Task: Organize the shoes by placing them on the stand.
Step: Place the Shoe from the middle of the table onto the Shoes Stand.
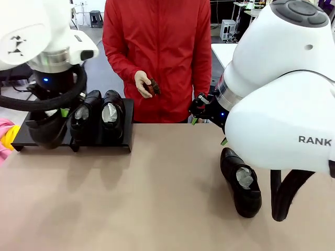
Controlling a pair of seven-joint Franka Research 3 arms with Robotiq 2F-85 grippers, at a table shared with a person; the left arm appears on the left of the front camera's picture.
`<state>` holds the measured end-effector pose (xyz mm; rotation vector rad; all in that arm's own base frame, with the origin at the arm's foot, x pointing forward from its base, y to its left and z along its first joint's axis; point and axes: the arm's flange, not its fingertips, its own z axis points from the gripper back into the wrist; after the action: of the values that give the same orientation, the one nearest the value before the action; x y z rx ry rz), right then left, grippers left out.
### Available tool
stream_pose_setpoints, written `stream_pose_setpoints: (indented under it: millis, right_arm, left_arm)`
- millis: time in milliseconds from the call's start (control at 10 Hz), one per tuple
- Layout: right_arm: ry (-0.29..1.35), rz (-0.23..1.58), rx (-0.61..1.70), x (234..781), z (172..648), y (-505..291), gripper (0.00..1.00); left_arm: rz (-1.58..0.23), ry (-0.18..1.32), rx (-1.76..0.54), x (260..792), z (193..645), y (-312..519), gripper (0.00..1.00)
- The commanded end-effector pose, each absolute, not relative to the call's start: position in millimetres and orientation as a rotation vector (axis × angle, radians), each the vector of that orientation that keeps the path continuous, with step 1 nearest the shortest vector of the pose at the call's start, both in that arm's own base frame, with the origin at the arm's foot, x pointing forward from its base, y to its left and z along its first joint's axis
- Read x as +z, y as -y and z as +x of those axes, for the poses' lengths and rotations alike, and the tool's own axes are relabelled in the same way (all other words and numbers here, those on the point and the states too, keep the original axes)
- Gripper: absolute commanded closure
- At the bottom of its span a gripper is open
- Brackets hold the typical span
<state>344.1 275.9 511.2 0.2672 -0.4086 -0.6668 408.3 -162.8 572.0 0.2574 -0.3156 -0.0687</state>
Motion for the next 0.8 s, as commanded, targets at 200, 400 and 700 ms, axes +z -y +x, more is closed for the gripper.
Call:
stream_pose_setpoints:
  millis: [200, 400, 700]
  right_arm:
    - [0.401, 0.274, -0.646, 513.2, 346.9, -275.7, 0.0]
    - [0.401, 0.274, -0.646, 513.2, 346.9, -275.7, 0.0]
    - [0.401, 0.274, -0.646, 513.2, 346.9, -275.7, 0.0]
  left_arm:
    - [0.257, 0.316, -0.069, 572.0, 408.3, 162.8, 1.0]
    - [0.257, 0.316, -0.069, 572.0, 408.3, 162.8, 1.0]
    - [0.257, 0.304, -0.07, 567.4, 409.3, 165.1, 1.0]
